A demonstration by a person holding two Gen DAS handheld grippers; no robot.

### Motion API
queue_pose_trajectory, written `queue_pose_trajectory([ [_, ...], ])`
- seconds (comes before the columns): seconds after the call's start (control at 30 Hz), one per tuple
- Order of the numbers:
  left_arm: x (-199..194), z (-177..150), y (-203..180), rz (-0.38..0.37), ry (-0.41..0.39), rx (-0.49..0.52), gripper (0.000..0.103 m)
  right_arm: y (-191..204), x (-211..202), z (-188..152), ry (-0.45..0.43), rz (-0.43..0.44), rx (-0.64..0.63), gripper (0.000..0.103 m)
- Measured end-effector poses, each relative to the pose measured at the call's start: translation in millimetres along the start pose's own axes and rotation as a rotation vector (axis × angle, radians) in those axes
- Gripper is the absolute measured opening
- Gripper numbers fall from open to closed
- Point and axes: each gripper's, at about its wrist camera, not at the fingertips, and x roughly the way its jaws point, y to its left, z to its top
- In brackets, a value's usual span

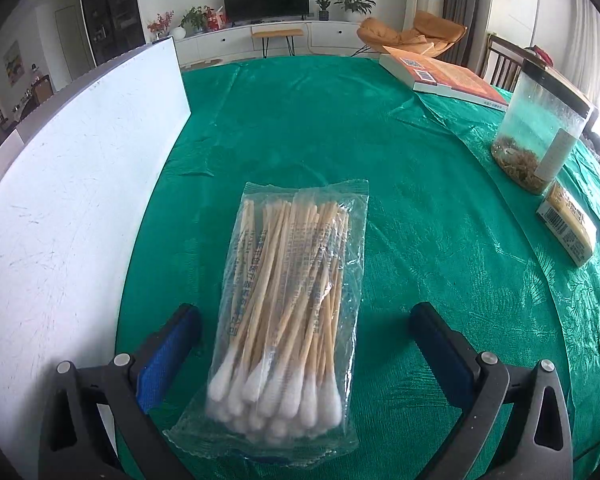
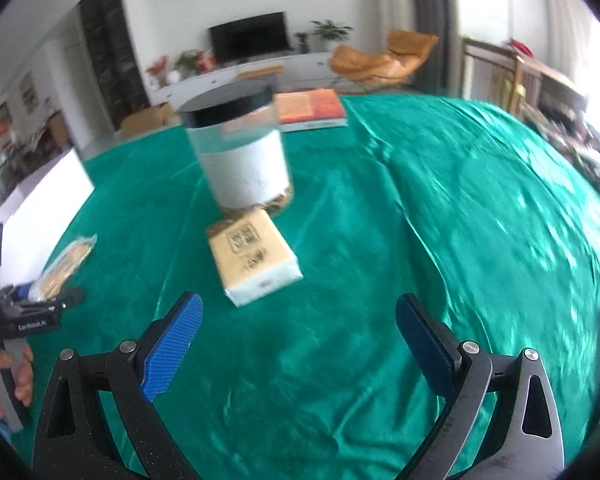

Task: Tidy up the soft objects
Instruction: 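Grasp the beige tissue pack with the right gripper, then carry the swabs into the white box with the left gripper while the right carries the tissue pack there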

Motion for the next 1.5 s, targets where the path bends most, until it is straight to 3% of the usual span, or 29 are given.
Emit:
queue_pose_trajectory([
  [0.1, 0.0, -0.2, -0.1, 0.000, 0.000, 0.000, 0.103, 17.5, 37.3, 18.4, 0.114, 0.022, -0.176, 0.098],
  [0.2, -0.1, -0.4, -0.2, 0.000, -0.001, -0.001, 0.103, 21.2, 59.6, 20.6, 0.153, 0.046, -0.237, 0.096],
  [0.23, -0.1, -0.5, -0.2, 0.000, -0.001, -0.001, 0.103, 19.2, 61.1, 18.8, 0.158, 0.067, -0.229, 0.090],
  [0.27, -0.1, -0.3, -0.2, 0.000, 0.000, -0.003, 0.103, 16.0, 60.1, 15.7, 0.161, 0.082, -0.211, 0.078],
  [0.3, -0.6, 0.2, -0.2, 0.001, 0.001, -0.005, 0.103, 10.2, 58.7, 11.9, 0.176, 0.090, -0.186, 0.059],
  [0.33, -0.9, 0.6, 0.0, 0.000, 0.003, -0.006, 0.103, 1.4, 54.3, 8.1, 0.177, 0.096, -0.149, 0.058],
  [0.53, -4.3, 2.9, -5.1, -0.027, 0.094, 0.004, 0.103, -67.4, 43.7, 12.4, 0.148, -0.030, 0.065, 0.058],
  [0.7, -5.8, 2.7, -4.5, -0.045, 0.102, -0.009, 0.103, -93.5, 69.7, 47.4, 0.125, -0.020, 0.150, 0.061],
  [0.83, -5.4, 5.1, -5.4, -0.050, 0.149, -0.001, 0.102, -97.0, 90.6, 62.3, 0.225, -0.005, 0.140, 0.080],
  [1.0, -1.7, 12.1, -15.6, -0.040, 0.213, 0.037, 0.102, -92.3, 99.5, 84.0, 0.362, -0.026, 0.011, 0.080],
  [1.07, 0.7, 15.0, -13.4, -0.024, 0.209, 0.025, 0.086, -91.7, 104.5, 88.2, 0.394, -0.022, -0.019, 0.077],
  [1.1, -1.7, 18.6, -12.2, -0.018, 0.187, 0.015, 0.058, -90.8, 105.1, 89.7, 0.394, -0.026, -0.026, 0.052],
  [1.13, -2.6, 23.9, -10.6, -0.019, 0.182, 0.003, 0.039, -91.9, 107.2, 91.4, 0.398, -0.036, -0.026, 0.054],
  [1.33, -8.8, 62.6, -17.6, -0.159, 0.117, -0.117, 0.034, -92.5, 103.2, 112.9, 0.317, -0.060, 0.068, 0.054],
  [1.5, -36.8, 110.1, -38.3, -0.264, 0.028, -0.143, 0.034, -89.1, 66.6, 157.2, 0.159, -0.085, 0.090, 0.054],
])
